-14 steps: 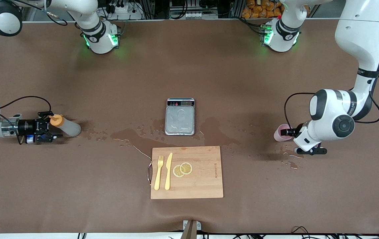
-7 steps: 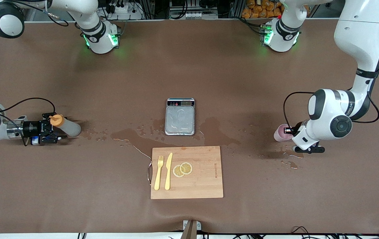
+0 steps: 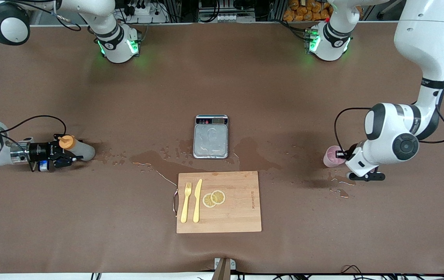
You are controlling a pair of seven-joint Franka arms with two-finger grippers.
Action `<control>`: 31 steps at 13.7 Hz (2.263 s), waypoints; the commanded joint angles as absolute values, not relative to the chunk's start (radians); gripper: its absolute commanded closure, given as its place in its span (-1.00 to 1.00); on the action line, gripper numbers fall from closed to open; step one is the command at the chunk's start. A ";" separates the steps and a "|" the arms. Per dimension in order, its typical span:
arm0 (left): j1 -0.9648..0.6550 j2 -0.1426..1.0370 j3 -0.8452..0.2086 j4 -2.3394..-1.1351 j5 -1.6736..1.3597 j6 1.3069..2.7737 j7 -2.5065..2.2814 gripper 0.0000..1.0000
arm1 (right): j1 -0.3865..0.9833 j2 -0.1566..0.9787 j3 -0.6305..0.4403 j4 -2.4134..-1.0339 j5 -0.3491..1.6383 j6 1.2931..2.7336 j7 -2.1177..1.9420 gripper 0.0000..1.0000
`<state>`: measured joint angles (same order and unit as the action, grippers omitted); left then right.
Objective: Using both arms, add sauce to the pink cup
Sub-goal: 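Lift the pink cup with the left gripper while the right gripper lifts the bottle, then set the cup on the scale with the left gripper while the right gripper follows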
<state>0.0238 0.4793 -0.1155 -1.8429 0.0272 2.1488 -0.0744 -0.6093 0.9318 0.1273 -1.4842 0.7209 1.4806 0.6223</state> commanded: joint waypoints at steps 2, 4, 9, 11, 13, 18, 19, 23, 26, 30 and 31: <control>0.060 0.410 -0.149 -1.839 -0.013 2.137 -0.069 1.00 | -0.600 0.951 0.126 -1.457 0.735 1.470 0.609 0.18; 0.054 0.388 -0.156 -1.839 -0.032 2.116 -0.089 1.00 | -0.597 0.950 0.127 -1.456 0.735 1.465 0.620 0.18; 0.052 0.374 -0.202 -1.832 -0.034 2.095 -0.182 1.00 | -0.549 0.920 0.126 -1.427 0.716 1.460 0.682 0.13; 0.052 0.367 -0.245 -1.830 -0.034 2.094 -0.271 1.00 | -0.535 0.908 0.126 -1.411 0.703 1.460 0.721 0.13; 0.052 0.356 -0.279 -1.830 -0.034 2.094 -0.319 1.00 | -0.514 0.893 0.126 -1.398 0.683 1.460 0.768 0.13; 0.041 0.367 -0.382 -1.798 -0.034 2.094 -0.521 1.00 | -0.459 0.836 0.121 -1.368 0.605 1.473 0.837 0.13; 0.022 0.368 -0.394 -1.796 -0.034 2.092 -0.567 1.00 | -0.451 0.833 0.120 -1.347 0.594 1.473 0.857 0.13; -0.107 0.419 -0.394 -1.718 -0.026 2.094 -0.794 1.00 | -0.404 0.789 0.124 -1.290 0.480 1.473 0.916 0.13; -0.195 0.448 -0.394 -1.701 -0.023 2.095 -0.888 1.00 | -0.364 0.752 0.123 -1.289 0.409 1.477 0.983 0.13; -0.294 0.535 -0.388 -1.603 -0.014 2.097 -1.041 1.00 | -0.293 0.667 0.121 -1.299 0.319 1.555 1.107 0.11; -0.316 0.549 -0.385 -1.594 -0.014 2.098 -1.060 1.00 | -0.275 0.655 0.120 -1.299 0.318 1.555 1.126 0.11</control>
